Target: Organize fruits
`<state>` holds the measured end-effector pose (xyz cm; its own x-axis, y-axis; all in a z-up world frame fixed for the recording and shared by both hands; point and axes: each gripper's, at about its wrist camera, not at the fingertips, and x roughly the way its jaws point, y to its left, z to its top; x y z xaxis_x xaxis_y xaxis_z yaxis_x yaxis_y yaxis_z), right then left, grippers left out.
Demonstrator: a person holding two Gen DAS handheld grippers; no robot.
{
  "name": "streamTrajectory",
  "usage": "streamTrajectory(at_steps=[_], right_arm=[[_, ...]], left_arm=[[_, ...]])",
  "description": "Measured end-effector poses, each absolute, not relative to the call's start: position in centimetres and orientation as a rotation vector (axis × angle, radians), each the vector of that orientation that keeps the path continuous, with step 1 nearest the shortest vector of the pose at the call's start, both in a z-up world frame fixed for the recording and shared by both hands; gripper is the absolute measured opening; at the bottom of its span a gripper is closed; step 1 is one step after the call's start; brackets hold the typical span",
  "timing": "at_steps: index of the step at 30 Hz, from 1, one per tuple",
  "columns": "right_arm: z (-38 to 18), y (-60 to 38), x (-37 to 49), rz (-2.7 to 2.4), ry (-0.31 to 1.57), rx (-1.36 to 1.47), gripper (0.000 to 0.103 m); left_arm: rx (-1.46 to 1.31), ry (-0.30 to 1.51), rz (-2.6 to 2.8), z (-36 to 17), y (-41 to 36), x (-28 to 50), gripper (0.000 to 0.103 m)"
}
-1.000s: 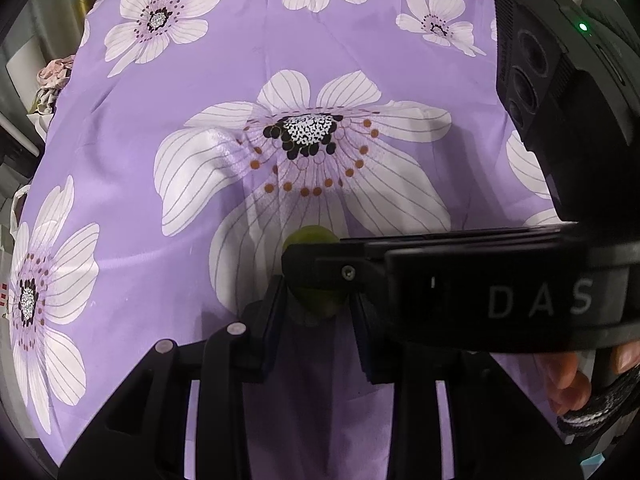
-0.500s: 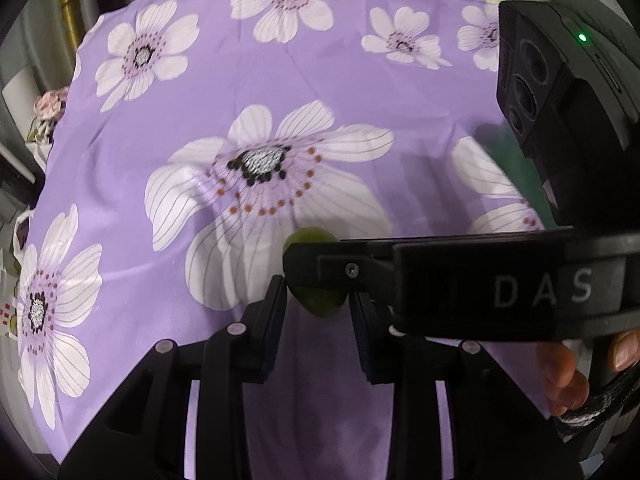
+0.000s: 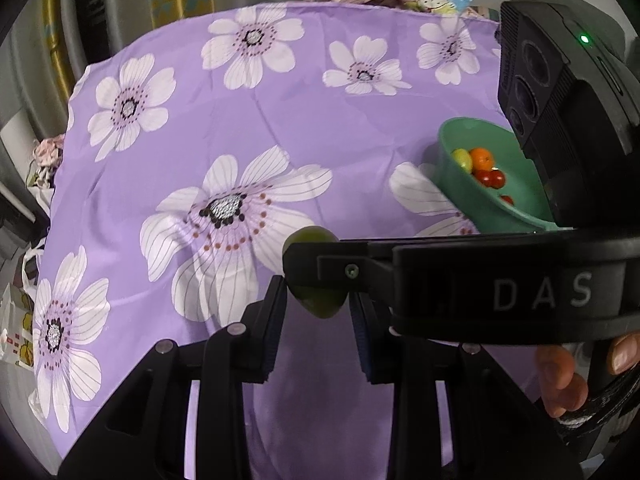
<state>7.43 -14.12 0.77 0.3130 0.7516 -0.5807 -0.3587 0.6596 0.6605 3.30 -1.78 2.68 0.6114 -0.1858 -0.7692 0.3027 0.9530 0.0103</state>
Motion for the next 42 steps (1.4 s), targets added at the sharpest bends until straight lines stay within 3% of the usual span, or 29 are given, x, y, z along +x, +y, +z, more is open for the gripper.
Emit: streamTrajectory(at_steps=[9, 20, 32, 33, 35, 36, 37, 39, 42], right_arm=[[2.6, -18.5, 6.2, 0.704, 0.925, 0.487, 0.036], [3.5, -29.1, 6.7, 0.489, 0.827, 0.556, 0.036], [1.3, -35.8, 9.0, 0.313, 0.893, 0.516, 0.036], [1.2, -35.7, 9.2, 0.283, 0.900, 0.486, 0.036], [1.4, -35.7, 8.8, 0.218, 0.890, 0.398, 0.036], [1.7, -35.7, 8.7, 0.204, 0.883, 0.370, 0.036], [2.0, -35.7, 8.4, 0.196, 0.872, 0.343, 0.038], [3.1, -35.7, 7.7, 0.155, 0.848, 0.264, 0.042], [4.8, -35.5, 6.6, 0.112, 0.822, 0.134, 0.056]], left_arm=[[0.189, 0.823, -0.364, 4.5, -5.8, 3.2, 0.031], [0.223, 0.808, -0.593, 4.8, -15.9, 6.7, 0.031], [0.244, 0.904, -0.656, 2.0, -23.1, 10.2, 0.033], [0.265, 0.903, -0.632, 1.9, -23.1, 10.2, 0.035], [0.282, 0.907, -0.604, 1.9, -22.7, 10.2, 0.053], [0.288, 0.901, -0.579, 2.2, -22.2, 10.1, 0.067], [0.292, 0.896, -0.565, 2.3, -21.9, 10.1, 0.071], [0.311, 0.890, -0.513, 2.8, -20.7, 9.8, 0.072], [0.324, 0.883, -0.434, 3.4, -19.5, 9.7, 0.076]])
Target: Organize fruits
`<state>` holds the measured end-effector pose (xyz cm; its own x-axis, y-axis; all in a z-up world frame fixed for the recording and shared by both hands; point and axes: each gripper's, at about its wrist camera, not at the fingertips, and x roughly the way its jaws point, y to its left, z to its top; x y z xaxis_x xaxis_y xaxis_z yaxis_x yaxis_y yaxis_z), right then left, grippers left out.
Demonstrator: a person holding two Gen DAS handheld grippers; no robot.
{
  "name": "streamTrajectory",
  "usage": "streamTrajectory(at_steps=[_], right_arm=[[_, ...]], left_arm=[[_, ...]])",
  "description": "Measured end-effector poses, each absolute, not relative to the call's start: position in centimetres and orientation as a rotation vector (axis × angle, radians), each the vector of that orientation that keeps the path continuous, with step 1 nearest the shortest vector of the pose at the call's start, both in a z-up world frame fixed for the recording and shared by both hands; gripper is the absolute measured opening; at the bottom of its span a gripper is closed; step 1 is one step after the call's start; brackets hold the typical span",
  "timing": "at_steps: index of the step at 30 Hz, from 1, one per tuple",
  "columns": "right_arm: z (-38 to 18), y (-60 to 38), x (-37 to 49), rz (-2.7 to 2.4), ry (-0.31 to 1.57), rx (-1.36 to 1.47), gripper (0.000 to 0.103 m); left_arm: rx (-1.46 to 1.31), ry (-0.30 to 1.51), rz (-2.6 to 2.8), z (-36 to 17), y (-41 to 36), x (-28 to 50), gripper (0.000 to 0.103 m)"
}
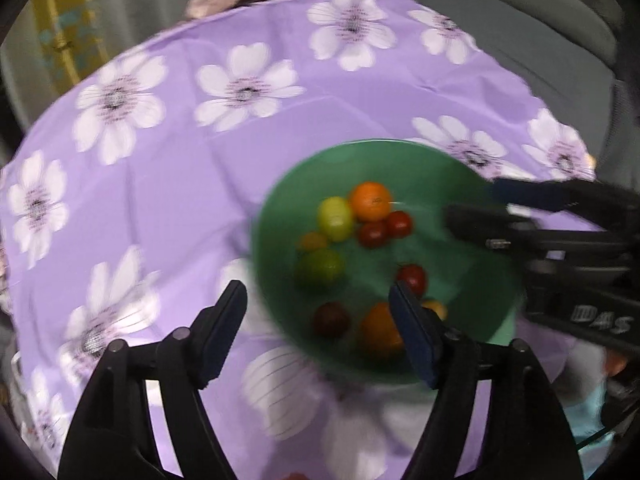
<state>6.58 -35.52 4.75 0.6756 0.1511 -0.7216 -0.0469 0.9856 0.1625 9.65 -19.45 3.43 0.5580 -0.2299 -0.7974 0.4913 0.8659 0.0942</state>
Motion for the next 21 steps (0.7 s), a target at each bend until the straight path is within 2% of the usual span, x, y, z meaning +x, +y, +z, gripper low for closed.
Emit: streamTrajectory(at_steps=[4, 8, 10, 21], right_arm=[[6.4, -34.9, 5.5, 0.137, 0.817, 0.027, 0.067], [7.6, -34.0, 4.7, 0.192, 0.815, -0.042, 0.070], [7.9, -33.7, 4.3, 0.204, 0.807, -0.076, 0.085], [8.5, -33.6, 3.7, 0.192, 0.786, -0.096, 0.089]], left_arm=[[0.311, 0.868, -0.421, 4.8, -18.2, 9.1, 0.077], [0.320, 0.828, -0.392, 6.4, -18.0, 8.6, 0.078], [0.322, 0.817, -0.390, 7.1, -18.1, 8.5, 0.078], [0.324, 0.784, -0.377, 8.5, -18.5, 7.9, 0.078]])
